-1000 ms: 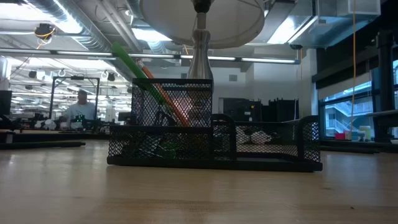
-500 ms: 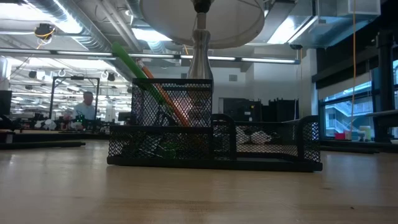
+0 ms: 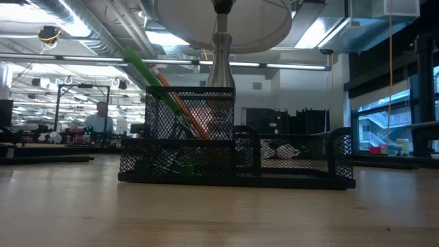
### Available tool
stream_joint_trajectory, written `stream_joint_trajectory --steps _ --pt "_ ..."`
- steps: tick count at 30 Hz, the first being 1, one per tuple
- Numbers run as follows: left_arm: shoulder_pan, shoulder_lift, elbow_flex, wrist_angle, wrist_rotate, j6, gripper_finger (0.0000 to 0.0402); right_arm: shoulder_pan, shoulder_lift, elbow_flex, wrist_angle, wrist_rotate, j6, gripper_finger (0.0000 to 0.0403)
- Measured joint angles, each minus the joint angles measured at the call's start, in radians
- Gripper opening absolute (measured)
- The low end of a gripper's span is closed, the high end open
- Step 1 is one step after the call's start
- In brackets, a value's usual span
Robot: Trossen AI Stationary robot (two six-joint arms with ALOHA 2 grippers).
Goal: Pick and place office supplies into organizer
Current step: Put the bottom right black pen into the black desk organizer
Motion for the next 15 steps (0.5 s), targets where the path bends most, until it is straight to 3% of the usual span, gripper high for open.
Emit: stream_joint_trajectory --steps 4,12,15 --pt "-0.048 -0.008 0.000 -0.002 -0.178 0.229 0.0148 0.000 0.000 0.000 0.000 0.000 0.007 0.0038" --pt "-0.213 -0.016 0.005 -0.003 -0.876 0.717 0.0148 0.000 0.000 0.000 -0.001 0.000 0.035 0.0038" --pt "-0.231 -0.003 0.036 -0.001 -1.017 0.934 0.0148 -0.007 0.000 0.000 -0.001 0.000 0.064 0.0038"
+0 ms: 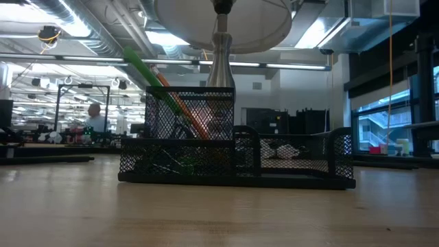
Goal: Pick and place office supplies into organizer
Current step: Put the bottom right black pen into the black desk organizer
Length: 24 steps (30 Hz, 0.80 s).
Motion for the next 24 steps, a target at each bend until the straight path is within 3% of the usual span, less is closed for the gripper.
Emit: stream_joint_trajectory --steps 3,9,16,24 --pt "0.014 0.013 0.050 -0.104 0.025 0.107 0.0149 -0.018 0.000 0.000 0.000 0.000 0.054 0.0038" --pt "0.073 0.067 0.158 -0.426 0.052 0.179 0.0146 -0.047 0.000 0.000 -0.001 0.001 0.128 0.0038" --pt "0.080 0.115 0.212 -0.502 0.077 0.264 0.0127 -0.062 0.000 0.000 -0.001 0.001 0.153 0.0038" --pt "-0.012 0.072 0.229 -0.577 0.069 0.237 0.0109 -0.061 0.000 0.000 -0.001 0.000 0.153 0.0038"
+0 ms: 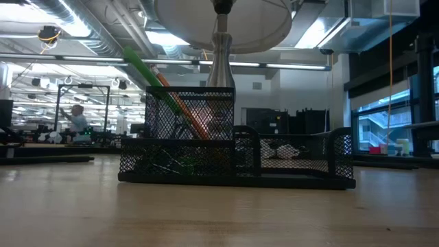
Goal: Pick and place office supplies into organizer
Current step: Put the bottom right black pen into the black desk organizer
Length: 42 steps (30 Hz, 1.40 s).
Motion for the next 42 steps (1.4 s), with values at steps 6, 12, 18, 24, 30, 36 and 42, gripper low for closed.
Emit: stream_joint_trajectory --steps 6,12,18,24,30,36,42 --pt "-0.050 -0.053 0.000 -0.055 0.016 -0.016 0.0112 0.000 0.000 0.000 0.000 0.000 0.004 0.0038" --pt "-0.005 -0.028 0.000 -0.037 0.096 0.079 0.0125 0.000 0.000 0.000 0.000 -0.001 0.042 0.0038" --pt "0.026 -0.025 0.006 -0.019 0.156 0.192 0.0142 0.000 0.000 0.000 -0.002 -0.033 0.112 0.0038" --pt "0.066 -0.024 0.049 -0.012 0.168 0.266 0.0145 0.000 0.000 0.000 -0.006 -0.040 0.174 0.0038" --pt "0.085 -0.024 0.065 -0.002 0.220 0.352 0.0139 0.000 0.000 0.000 -0.006 -0.072 0.227 0.0038" --pt "0.083 -0.025 0.066 0.056 0.258 0.412 0.0135 0.000 0.000 0.000 0.000 -0.088 0.241 0.0038" --pt "0.113 -0.025 0.066 0.055 0.261 0.413 0.0134 0.000 0.000 0.000 0.033 -0.138 0.260 0.0038"
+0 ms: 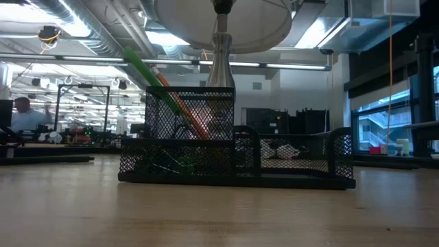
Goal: Pick and place office supplies into organizer
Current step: Put the bottom right black pen into the black desk organizer
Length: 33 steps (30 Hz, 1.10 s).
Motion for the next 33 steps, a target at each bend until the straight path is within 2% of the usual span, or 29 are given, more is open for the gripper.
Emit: stream_joint_trajectory --steps 7,17,22,27,33 --pt "0.023 0.000 0.000 0.000 0.000 -0.008 0.0122 0.002 0.000 0.000 -0.002 -0.004 0.000 0.0038" --pt "0.012 0.001 0.000 -0.011 -0.028 -0.039 0.0032 0.002 -0.001 0.002 0.001 -0.007 -0.023 0.0038" --pt "0.002 0.002 0.000 -0.009 -0.058 -0.053 0.0029 0.001 -0.001 0.002 0.007 -0.007 -0.031 0.0041" --pt "0.001 0.002 0.000 0.002 -0.055 -0.075 0.0032 0.001 -0.001 0.002 0.057 -0.051 -0.137 0.0066" --pt "-0.003 0.000 0.000 0.007 -0.059 -0.124 0.0029 0.001 0.000 0.001 0.072 -0.077 -0.223 0.0134"
